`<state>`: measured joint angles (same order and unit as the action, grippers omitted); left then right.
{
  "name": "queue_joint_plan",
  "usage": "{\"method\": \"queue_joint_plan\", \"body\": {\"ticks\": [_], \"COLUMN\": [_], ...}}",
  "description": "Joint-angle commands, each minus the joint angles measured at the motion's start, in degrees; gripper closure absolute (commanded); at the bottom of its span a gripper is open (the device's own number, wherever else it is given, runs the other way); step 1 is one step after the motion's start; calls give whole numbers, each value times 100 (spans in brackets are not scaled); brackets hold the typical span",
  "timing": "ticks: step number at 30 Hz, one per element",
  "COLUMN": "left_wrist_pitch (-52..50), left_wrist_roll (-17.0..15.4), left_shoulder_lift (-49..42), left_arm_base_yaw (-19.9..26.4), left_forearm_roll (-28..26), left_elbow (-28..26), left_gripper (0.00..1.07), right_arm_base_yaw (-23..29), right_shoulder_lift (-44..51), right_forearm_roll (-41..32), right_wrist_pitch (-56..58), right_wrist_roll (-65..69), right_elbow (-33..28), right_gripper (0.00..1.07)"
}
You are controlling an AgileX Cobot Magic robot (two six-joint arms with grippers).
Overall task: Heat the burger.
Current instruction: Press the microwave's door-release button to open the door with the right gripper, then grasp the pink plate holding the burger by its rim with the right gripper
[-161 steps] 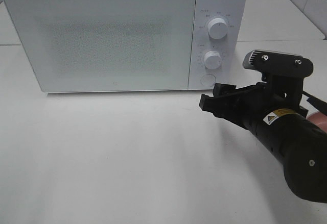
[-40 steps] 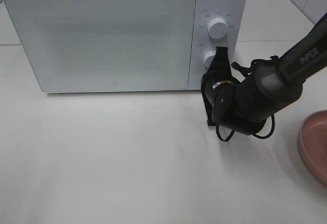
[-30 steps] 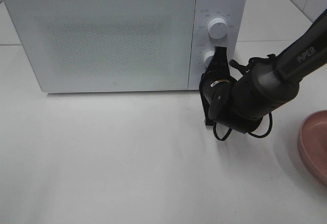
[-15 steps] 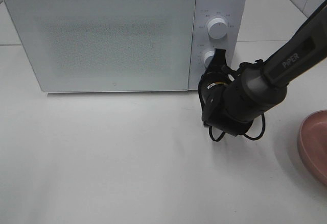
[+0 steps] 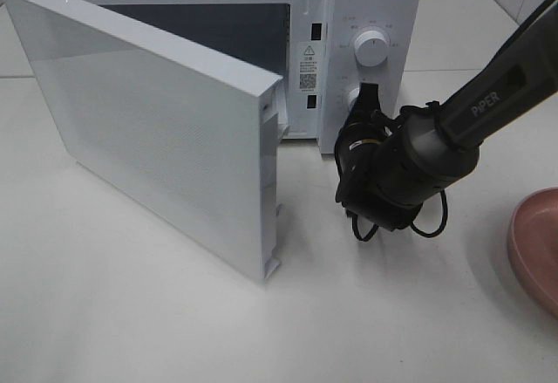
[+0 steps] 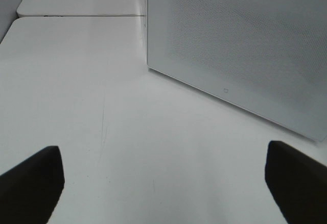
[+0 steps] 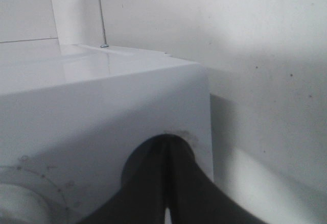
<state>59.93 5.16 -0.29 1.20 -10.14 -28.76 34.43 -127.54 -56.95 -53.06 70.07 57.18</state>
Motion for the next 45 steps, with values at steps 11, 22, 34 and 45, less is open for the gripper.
{"method": "queue_joint_plan", "body": {"ticks": [11, 22, 34, 45], "left_wrist_pitch": [-57, -57, -57, -57], "left_wrist_roll": [-11, -11, -11, -11], "left_shoulder_lift": [-120, -120, -120, -120], "left_arm_base_yaw": [-23, -23, -23, -23], "left_forearm_roll": [-57, -57, -57, -57], "left_elbow": [11, 11, 11, 11], "left_gripper": [7, 7, 7, 7], "right_arm_base_yaw": [-149, -80, -80, -103], "right_shoulder_lift": [281, 493, 1054, 1908], "right_forearm_roll": [745, 733, 567, 573], "right_wrist_pitch": [-613, 52, 1335, 1811], "right_wrist_roll": [-143, -315, -1301, -2510], "right_elbow": [97, -201, -688, -1381], "right_gripper": [107, 107, 107, 107]}}
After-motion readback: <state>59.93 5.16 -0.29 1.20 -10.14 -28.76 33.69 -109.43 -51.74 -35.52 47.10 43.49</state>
